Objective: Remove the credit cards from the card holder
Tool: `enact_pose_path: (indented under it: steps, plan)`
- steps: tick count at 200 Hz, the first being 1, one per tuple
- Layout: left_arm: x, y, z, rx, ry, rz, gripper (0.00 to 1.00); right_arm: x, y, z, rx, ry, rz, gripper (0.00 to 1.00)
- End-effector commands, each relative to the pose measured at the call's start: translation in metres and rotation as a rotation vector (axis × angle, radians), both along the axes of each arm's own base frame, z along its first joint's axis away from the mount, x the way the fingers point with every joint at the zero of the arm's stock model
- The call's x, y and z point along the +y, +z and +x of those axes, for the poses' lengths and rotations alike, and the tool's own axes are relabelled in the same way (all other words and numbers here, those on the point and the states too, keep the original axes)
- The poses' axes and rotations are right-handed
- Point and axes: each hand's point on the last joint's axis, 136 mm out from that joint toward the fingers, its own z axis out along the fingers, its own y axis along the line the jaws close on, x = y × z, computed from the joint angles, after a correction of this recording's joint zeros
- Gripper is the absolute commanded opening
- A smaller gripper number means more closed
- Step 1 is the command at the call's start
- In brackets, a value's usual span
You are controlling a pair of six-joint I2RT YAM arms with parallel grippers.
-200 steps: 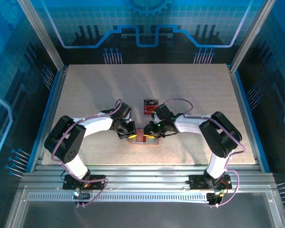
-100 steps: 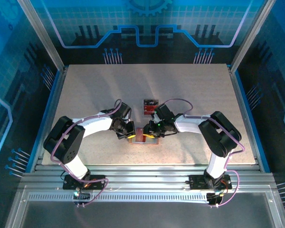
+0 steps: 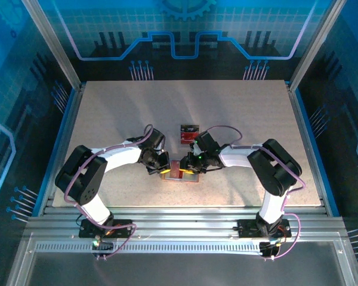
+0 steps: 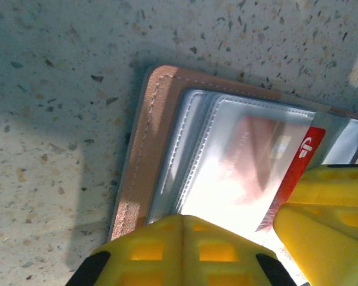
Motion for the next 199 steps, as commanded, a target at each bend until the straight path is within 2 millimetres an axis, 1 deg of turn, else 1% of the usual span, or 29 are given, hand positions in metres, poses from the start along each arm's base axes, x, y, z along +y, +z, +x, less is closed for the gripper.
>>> enact_pose_path:
  steps: [1, 63, 101, 199]
  plan:
    - [0.004, -0.009, -0.002, 0.029, -0.009, 0.021, 0.04, -0.006, -0.015, -0.008, 0.054, -0.006, -0.009, 0.27]
    - [0.004, -0.010, -0.004, 0.033, -0.007, 0.022, 0.03, -0.002, -0.013, -0.005, 0.057, -0.029, 0.065, 0.24]
    - [0.005, -0.010, -0.004, 0.032, -0.005, 0.023, 0.03, -0.002, -0.014, -0.006, 0.062, -0.033, 0.080, 0.22]
    - [0.005, -0.009, -0.004, 0.028, -0.004, 0.022, 0.03, -0.014, -0.003, -0.003, 0.030, -0.042, 0.053, 0.13]
